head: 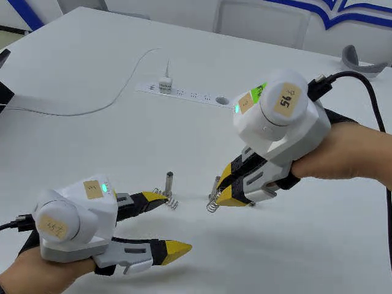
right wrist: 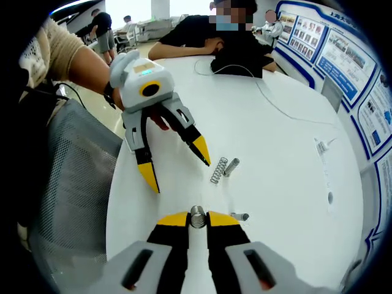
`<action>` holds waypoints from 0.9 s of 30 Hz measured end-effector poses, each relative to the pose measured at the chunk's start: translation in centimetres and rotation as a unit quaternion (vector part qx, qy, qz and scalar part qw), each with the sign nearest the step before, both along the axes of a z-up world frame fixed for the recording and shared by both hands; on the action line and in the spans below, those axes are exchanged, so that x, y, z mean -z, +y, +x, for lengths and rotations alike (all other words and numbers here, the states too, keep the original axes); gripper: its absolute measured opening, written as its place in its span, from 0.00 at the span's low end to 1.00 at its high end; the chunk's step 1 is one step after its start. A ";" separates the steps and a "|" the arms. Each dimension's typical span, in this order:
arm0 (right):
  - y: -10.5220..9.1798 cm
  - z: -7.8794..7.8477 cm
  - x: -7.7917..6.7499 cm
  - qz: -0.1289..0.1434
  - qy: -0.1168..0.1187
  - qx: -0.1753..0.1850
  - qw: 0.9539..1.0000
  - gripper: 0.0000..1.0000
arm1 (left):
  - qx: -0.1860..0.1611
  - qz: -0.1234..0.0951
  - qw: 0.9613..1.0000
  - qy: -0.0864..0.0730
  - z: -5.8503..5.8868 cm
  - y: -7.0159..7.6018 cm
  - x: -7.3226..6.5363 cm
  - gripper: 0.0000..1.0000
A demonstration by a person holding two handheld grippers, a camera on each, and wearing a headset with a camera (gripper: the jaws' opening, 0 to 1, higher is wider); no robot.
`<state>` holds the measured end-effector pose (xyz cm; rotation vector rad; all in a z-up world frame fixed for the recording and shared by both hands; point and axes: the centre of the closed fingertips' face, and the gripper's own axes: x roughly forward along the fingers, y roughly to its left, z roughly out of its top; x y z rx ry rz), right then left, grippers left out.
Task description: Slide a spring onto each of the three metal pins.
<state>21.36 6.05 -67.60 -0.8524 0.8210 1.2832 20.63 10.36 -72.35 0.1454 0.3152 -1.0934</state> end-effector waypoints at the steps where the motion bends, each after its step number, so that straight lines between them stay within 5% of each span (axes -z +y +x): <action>1: 0.0 0.0 0.0 0.000 0.000 0.000 1.000 0.12 | -0.003 0.000 1.000 0.000 0.1 0.1 0.0 0.57; 27: -1.5 3.0 -0.6 -0.016 -0.012 0.020 1.000 0.12 | -0.037 0.001 0.999 0.003 1.4 2.0 0.2 0.65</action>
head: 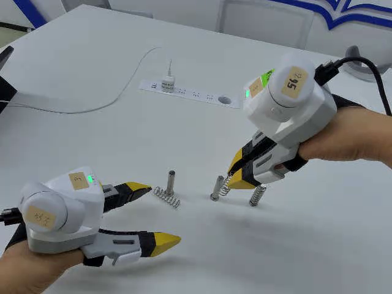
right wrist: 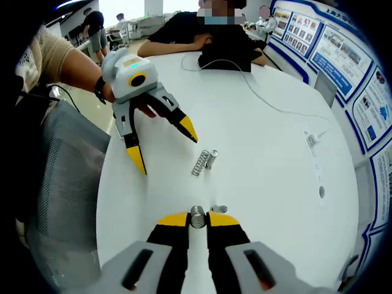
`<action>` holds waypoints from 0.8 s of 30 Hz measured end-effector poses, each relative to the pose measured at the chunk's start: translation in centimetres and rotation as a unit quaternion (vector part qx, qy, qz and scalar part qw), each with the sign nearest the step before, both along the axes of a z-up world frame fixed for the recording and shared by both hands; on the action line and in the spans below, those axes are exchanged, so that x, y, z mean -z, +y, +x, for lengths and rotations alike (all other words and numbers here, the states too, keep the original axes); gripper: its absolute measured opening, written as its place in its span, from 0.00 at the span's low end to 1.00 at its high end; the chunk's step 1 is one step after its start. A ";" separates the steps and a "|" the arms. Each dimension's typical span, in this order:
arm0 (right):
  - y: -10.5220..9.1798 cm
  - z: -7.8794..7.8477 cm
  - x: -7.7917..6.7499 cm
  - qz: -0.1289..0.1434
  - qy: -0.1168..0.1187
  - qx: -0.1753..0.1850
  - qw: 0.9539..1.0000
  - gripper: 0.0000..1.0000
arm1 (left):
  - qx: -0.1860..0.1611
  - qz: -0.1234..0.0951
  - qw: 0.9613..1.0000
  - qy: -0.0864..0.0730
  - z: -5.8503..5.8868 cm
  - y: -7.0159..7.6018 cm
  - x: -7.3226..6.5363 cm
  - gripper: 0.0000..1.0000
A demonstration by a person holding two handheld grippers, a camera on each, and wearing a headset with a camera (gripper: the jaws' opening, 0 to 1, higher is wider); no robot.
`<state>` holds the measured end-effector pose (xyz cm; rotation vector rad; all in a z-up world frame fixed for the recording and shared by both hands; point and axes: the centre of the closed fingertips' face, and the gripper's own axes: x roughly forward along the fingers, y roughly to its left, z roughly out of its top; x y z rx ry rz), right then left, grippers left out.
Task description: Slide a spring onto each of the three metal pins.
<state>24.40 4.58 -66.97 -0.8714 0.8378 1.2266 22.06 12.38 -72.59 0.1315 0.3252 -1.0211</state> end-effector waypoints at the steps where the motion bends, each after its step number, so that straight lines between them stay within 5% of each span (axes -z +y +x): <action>1: 0.0 0.1 0.0 -0.001 -0.001 0.001 1.000 0.12 | 0.000 0.000 1.000 0.000 0.0 0.0 0.0 0.65; 24: -0.4 2.7 0.6 -0.020 -0.013 0.010 1.000 0.12 | -0.012 0.002 1.000 0.004 0.2 0.6 0.2 0.69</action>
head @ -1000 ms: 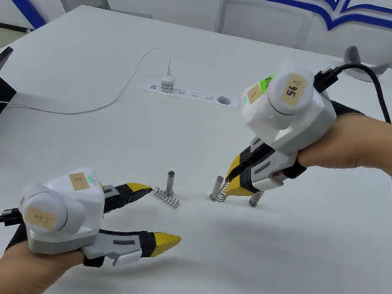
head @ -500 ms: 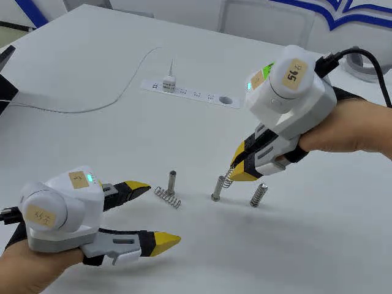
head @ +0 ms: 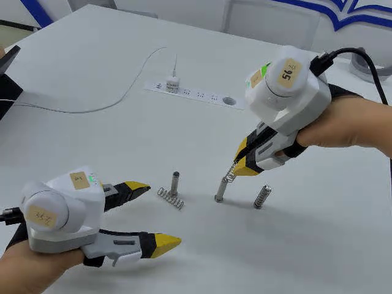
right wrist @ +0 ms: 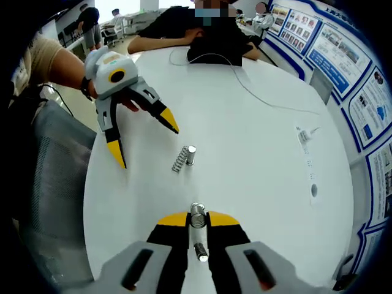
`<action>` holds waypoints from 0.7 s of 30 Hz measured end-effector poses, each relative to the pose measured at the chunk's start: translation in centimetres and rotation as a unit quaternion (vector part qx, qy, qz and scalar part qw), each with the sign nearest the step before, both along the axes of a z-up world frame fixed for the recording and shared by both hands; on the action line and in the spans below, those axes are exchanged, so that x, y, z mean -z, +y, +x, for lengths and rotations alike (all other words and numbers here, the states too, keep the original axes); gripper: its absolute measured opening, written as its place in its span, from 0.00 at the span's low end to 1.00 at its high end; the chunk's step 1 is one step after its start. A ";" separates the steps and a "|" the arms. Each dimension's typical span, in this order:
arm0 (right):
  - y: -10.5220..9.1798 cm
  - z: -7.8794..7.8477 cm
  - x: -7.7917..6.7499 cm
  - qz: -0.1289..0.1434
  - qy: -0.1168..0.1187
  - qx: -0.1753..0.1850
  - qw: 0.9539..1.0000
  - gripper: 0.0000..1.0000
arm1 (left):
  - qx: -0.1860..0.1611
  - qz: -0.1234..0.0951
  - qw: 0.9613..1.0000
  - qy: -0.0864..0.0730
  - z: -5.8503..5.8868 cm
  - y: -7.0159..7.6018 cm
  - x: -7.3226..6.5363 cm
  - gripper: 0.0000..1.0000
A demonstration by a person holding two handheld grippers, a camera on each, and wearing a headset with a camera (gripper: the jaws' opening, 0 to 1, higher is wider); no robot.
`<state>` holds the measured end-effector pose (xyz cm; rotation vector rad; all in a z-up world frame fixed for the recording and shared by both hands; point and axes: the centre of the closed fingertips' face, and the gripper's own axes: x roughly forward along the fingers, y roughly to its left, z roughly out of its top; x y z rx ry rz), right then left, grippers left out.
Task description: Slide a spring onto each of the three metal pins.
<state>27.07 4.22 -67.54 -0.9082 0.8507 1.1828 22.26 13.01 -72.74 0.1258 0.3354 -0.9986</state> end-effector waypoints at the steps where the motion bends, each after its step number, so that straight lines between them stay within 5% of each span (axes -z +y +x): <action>1: 0.0 0.1 0.0 0.000 0.000 0.000 1.000 0.12 | -0.001 0.000 1.000 0.000 0.0 0.0 0.0 0.69; 21: 0.3 0.4 0.9 -0.018 0.008 -0.006 1.000 0.12 | -0.005 0.000 1.000 0.001 0.1 0.3 0.1 0.70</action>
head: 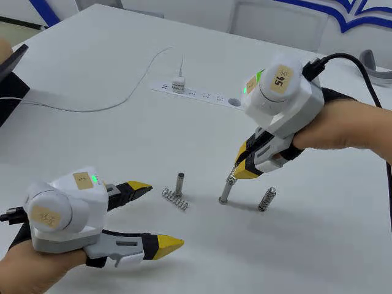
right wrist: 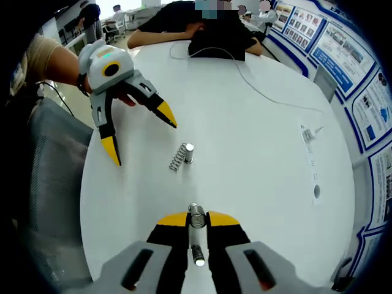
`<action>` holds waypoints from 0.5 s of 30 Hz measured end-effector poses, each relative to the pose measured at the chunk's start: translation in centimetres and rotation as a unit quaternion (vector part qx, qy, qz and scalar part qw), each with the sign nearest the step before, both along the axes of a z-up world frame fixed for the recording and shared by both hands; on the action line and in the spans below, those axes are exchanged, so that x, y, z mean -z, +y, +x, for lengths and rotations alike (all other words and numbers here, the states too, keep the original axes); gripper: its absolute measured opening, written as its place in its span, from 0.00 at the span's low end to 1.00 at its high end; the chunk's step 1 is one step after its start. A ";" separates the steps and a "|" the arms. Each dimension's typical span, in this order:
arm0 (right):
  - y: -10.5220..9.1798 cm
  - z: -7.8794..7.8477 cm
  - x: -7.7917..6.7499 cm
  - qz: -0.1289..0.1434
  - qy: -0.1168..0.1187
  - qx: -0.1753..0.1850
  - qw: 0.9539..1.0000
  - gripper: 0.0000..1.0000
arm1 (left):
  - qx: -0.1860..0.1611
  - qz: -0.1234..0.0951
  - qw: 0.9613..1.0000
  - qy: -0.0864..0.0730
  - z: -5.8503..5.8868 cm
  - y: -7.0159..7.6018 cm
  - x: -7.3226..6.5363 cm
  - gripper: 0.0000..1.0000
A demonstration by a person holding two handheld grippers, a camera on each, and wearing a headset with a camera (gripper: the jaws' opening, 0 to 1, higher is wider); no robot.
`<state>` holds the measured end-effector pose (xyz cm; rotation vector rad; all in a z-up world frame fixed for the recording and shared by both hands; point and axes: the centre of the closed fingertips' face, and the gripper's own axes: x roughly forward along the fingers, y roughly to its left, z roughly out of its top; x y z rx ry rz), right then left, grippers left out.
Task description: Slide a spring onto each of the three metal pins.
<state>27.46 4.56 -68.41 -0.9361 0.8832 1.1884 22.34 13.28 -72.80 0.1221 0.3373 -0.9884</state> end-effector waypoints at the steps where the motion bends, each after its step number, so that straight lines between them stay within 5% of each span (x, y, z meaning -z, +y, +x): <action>1: 0.0 0.0 0.0 0.001 0.001 0.001 1.000 0.12 | 0.000 0.000 1.000 0.000 0.0 0.0 0.0 0.70; 15: 0.0 0.2 1.3 -0.006 0.009 0.003 1.000 0.12 | 0.001 -0.001 1.000 0.000 0.1 -0.2 0.0 0.70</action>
